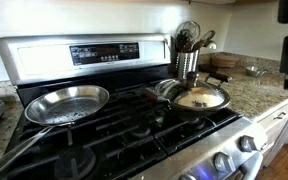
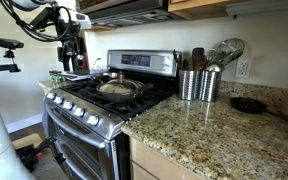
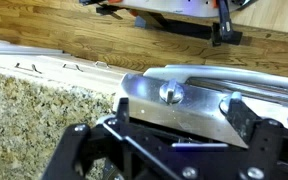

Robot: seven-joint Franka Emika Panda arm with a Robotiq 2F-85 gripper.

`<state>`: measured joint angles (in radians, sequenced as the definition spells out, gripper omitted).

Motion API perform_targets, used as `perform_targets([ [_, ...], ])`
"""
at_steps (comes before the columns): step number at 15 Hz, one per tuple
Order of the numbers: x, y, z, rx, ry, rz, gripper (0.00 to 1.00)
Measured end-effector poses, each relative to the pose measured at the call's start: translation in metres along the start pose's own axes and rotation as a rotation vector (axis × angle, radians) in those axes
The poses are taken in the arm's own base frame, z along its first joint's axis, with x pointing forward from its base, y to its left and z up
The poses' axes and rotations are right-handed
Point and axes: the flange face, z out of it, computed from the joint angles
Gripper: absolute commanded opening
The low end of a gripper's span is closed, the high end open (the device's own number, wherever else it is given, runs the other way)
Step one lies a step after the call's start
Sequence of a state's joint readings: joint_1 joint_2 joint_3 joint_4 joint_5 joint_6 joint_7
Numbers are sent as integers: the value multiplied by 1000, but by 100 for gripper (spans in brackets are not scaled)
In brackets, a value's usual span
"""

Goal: Pick up the lid off the pan on the stove and put it on the countertop.

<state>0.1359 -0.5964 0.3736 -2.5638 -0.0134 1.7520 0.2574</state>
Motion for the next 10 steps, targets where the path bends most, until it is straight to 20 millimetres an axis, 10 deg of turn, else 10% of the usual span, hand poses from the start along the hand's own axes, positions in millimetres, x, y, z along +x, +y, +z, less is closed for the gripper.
perform_targets([
  [10, 14, 6, -2, -1, 71, -1, 100],
])
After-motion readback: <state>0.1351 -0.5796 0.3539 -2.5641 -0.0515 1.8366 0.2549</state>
